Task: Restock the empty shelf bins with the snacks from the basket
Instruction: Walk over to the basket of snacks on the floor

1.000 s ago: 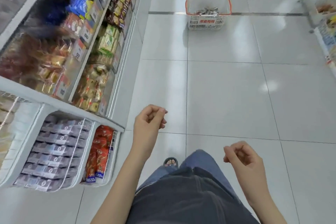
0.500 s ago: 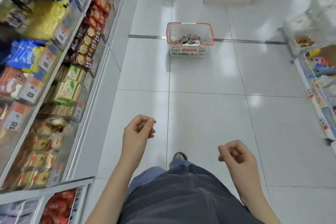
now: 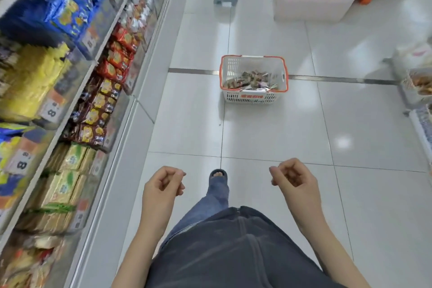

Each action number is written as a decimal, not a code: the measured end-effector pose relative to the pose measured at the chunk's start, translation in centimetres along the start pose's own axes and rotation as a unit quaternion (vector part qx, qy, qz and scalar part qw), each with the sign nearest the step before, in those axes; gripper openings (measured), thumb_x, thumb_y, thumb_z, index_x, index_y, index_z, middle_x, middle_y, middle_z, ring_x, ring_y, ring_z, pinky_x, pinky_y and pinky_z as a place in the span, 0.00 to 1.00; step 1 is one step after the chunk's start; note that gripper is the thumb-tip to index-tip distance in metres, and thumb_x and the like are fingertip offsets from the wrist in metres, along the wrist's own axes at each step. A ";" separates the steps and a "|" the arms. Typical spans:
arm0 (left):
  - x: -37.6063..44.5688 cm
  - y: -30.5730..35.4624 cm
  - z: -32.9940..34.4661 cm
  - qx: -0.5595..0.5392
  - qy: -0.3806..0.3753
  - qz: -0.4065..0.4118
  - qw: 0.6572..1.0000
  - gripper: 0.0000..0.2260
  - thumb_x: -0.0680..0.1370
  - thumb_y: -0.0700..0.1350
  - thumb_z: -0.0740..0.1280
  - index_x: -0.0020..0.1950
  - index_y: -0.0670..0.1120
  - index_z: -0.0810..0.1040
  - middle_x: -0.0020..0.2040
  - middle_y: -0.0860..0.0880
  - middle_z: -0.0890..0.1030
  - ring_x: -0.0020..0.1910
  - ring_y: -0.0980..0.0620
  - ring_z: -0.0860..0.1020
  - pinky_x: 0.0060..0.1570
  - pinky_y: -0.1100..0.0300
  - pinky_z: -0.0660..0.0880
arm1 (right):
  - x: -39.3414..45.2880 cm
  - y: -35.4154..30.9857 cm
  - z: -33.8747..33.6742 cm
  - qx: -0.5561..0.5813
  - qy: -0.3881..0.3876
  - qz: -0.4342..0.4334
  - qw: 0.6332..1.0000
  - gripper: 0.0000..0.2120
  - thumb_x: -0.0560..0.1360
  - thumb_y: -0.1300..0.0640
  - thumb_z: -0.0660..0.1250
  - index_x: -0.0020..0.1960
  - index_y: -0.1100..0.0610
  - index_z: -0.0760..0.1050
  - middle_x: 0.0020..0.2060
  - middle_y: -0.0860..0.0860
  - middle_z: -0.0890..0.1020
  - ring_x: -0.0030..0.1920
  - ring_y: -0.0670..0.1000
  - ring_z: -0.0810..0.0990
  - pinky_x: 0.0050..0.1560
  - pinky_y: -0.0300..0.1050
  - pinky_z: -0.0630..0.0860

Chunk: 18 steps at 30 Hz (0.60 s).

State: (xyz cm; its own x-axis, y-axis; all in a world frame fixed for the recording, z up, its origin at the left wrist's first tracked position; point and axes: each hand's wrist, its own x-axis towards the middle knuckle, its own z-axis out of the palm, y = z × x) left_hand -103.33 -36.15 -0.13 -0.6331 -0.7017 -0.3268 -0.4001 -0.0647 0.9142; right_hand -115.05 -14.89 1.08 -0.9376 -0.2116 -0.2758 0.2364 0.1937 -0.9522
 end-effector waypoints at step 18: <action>35.1 17.9 21.3 0.014 -0.122 0.040 0.992 0.07 0.78 0.38 0.64 0.41 0.43 0.78 0.29 0.51 0.76 0.31 0.55 0.74 0.33 0.70 0.72 | 28.6 -5.1 -2.3 0.001 0.179 0.070 0.981 0.09 0.71 0.67 0.71 0.37 0.63 0.71 0.32 0.64 0.74 0.34 0.54 0.73 0.34 0.33 0.70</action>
State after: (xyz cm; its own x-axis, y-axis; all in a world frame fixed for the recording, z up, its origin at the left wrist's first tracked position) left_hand -146.79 -46.85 -0.32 -0.8036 -0.5111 -0.3051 -0.3588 0.0070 0.9334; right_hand -143.69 -19.69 -1.68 -0.9249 0.1682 -0.3410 0.3702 0.1945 -0.9084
